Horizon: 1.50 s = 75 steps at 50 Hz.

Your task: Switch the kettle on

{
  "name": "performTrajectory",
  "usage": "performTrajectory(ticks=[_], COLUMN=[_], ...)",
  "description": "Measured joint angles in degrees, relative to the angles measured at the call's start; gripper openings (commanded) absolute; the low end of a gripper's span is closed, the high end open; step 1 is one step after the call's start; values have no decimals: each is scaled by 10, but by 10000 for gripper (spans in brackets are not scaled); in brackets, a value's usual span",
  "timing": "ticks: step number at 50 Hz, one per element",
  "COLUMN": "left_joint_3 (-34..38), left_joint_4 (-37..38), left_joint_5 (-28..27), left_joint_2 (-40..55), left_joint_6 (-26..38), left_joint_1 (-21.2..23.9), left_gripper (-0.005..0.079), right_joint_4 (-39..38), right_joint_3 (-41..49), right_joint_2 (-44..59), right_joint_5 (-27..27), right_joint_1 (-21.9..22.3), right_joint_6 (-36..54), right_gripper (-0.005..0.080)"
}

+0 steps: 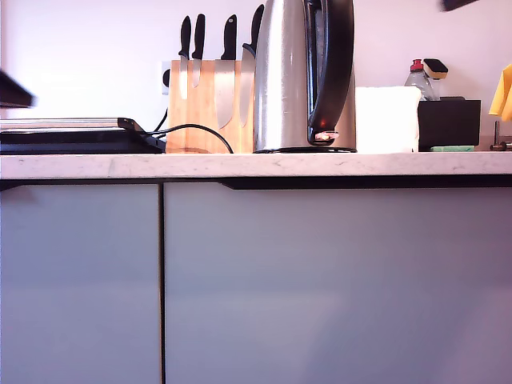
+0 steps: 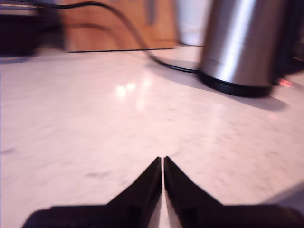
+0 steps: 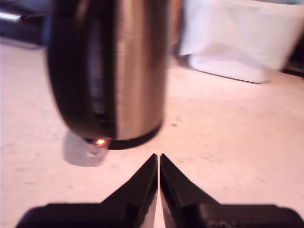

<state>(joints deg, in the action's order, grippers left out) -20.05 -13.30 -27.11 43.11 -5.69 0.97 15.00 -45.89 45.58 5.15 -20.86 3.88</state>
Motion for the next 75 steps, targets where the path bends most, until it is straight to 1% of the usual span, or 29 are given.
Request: performTrajectory(ticks=[3, 7, 15, 19, 22, 27, 31, 41, 48, 61, 69, 75], left_joint_3=[0, 0, 0, 0, 0, 0, 0, 0, 0, 0, 0, 13], left_joint_4=[19, 38, 78, 93, 97, 99, 115, 152, 173, 201, 212, 210], left_joint_5=[27, 47, 50, 50, 50, 50, 51, 60, 78, 105, 110, 120], left_joint_2=[-27, -58, -103, -115, -120, -125, -135, -167, -195, -254, -286, -310], left_joint_6=[-3, -4, -4, -4, -4, -4, -4, -4, -6, -6, -6, -10], left_joint_1=[-5, -7, -7, -7, -7, -7, -7, -7, -7, -7, -7, -7], left_gripper=[-8, -8, -8, -8, -8, -8, -8, -8, -8, -8, -8, -8], right_joint_4=[-1, -1, 5, 16, 21, 21, 26, 44, 42, 24, 11, 7], right_joint_3=[21, 46, 73, 82, 84, 93, 104, 123, 142, 235, 244, 247], right_joint_2=[-23, -49, -87, -103, -111, -124, -140, -178, -212, -285, -330, -354], right_joint_5=[6, 26, 40, 40, 31, -4, -21, -44, -45, -55, -56, -46], right_joint_1=[6, 9, 27, 50, 72, 110, 134, 173, 179, 178, 178, 178], right_joint_6=[-9, -10, -10, -9, -8, -9, -10, -25, -33, -45, -51, -51], right_gripper=[-11, -11, -11, -11, -11, -11, -11, -11, -11, -11, -11, -11])
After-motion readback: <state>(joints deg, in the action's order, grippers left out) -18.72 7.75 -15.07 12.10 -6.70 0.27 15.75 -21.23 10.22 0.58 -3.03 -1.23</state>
